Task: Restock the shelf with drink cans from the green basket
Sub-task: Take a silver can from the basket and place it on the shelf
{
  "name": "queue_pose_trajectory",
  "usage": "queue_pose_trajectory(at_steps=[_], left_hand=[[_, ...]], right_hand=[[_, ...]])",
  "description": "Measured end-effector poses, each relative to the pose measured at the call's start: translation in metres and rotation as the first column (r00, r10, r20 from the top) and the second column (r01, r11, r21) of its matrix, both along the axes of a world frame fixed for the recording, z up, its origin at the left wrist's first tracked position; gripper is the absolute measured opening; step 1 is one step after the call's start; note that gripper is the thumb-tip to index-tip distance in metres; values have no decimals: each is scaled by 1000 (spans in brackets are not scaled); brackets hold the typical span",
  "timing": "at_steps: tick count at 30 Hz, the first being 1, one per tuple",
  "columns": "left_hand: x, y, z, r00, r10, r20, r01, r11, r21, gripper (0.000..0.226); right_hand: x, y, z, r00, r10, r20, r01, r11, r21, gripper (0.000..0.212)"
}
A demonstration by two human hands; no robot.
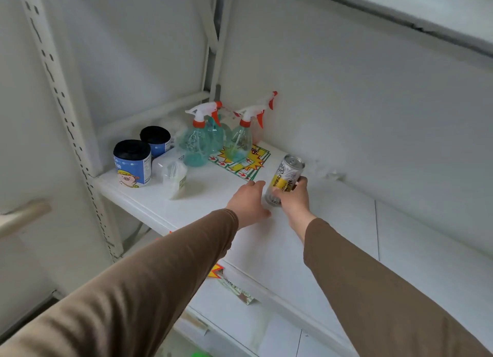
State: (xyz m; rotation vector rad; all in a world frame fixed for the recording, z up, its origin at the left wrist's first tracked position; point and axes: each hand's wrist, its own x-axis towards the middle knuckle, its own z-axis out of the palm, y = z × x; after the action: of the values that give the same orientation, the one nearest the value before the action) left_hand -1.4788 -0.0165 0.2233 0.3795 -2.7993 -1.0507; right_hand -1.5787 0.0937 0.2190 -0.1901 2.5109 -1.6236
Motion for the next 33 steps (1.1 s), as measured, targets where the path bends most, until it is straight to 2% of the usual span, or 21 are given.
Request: queue_pose_trajectory(at_steps=[4,14,23,25,29,33], left_hand=[[-33,-13,-4,1000,-18,-3,18,998,-52,75],[-102,-41,1,999,-39,-17,34,977,-212,71],[-129,-45,-7,999,-35,-25,28,969,-244,65],[-129,-45,-7,999,-37,-26,30,969,-244,65],[-112,-44,-5,999,-29,-15,25,972,-234,70],[-75,-38,-2,1000,2,-7,-3,969,-247,75]], right_hand=[[-39,-16,-4,999,-33,-14,33,999,-20,51],[-115,-53,-8,999,-32,-12,31,996,-79,51],[-143,-62,-10,999,-41,-31,38,995,-92,52],[-143,-62,-8,999,-42,-32,39,996,-80,57],[-128,-50,-5,999,-32,-22,31,998,-47,89],[-85,-27,3,993,-2,-117,18,991,135,86]])
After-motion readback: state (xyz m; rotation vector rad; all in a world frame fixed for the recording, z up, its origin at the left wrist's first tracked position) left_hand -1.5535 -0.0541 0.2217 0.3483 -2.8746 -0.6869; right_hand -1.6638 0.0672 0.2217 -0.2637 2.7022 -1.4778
